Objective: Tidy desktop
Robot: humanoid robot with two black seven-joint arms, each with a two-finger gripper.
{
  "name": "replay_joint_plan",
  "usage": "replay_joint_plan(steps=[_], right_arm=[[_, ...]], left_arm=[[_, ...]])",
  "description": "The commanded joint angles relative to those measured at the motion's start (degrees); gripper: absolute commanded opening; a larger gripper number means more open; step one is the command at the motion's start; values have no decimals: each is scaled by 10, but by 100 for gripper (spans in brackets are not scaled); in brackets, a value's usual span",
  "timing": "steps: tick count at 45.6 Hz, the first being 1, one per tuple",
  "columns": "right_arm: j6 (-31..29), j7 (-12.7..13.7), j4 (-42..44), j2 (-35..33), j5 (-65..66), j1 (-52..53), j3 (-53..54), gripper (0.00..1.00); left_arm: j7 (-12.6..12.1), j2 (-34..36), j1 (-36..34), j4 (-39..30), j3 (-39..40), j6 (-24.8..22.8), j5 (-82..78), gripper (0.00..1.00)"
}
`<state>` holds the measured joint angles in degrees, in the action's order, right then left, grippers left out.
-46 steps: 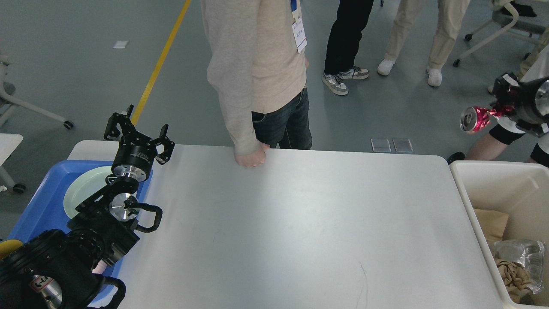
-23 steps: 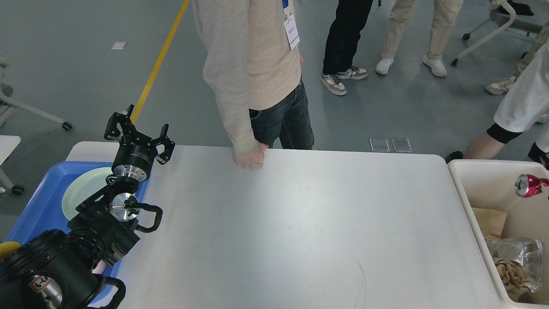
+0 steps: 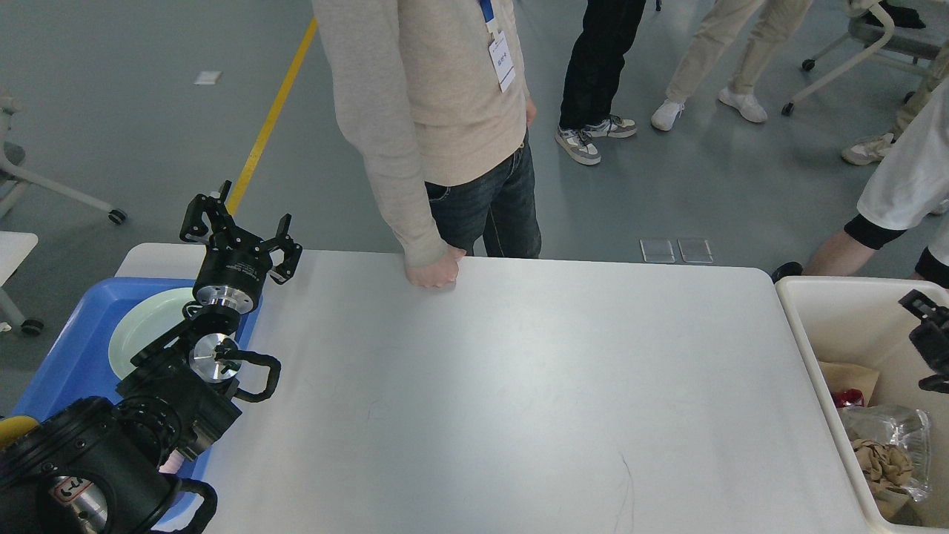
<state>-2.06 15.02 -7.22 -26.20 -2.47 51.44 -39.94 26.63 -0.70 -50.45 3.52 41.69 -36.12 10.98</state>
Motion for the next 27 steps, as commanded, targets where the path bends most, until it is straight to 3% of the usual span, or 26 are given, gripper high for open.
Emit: replay_joint_plan(steps=[1, 9, 14, 20, 25, 27], right_arm=[[-1, -1, 2, 0, -2, 34, 108, 100], [-7, -10, -14, 6, -2, 54, 367, 100], [-11, -52, -37, 23, -1, 59, 451, 100], [-16, -142, -74, 41, -1, 61, 496, 100], [-18, -277, -103, 48, -1, 52, 559, 100], [-18, -316, -112, 58, 4, 49, 578, 100]], left_arm=[[0, 0, 0, 0, 0, 0, 0, 96], [0, 0, 0, 0, 0, 0, 0, 96], [0, 0, 0, 0, 0, 0, 0, 96], [0, 0, 0, 0, 0, 0, 0, 96], [0, 0, 0, 0, 0, 0, 0, 96], [0, 0, 0, 0, 0, 0, 0, 96]])
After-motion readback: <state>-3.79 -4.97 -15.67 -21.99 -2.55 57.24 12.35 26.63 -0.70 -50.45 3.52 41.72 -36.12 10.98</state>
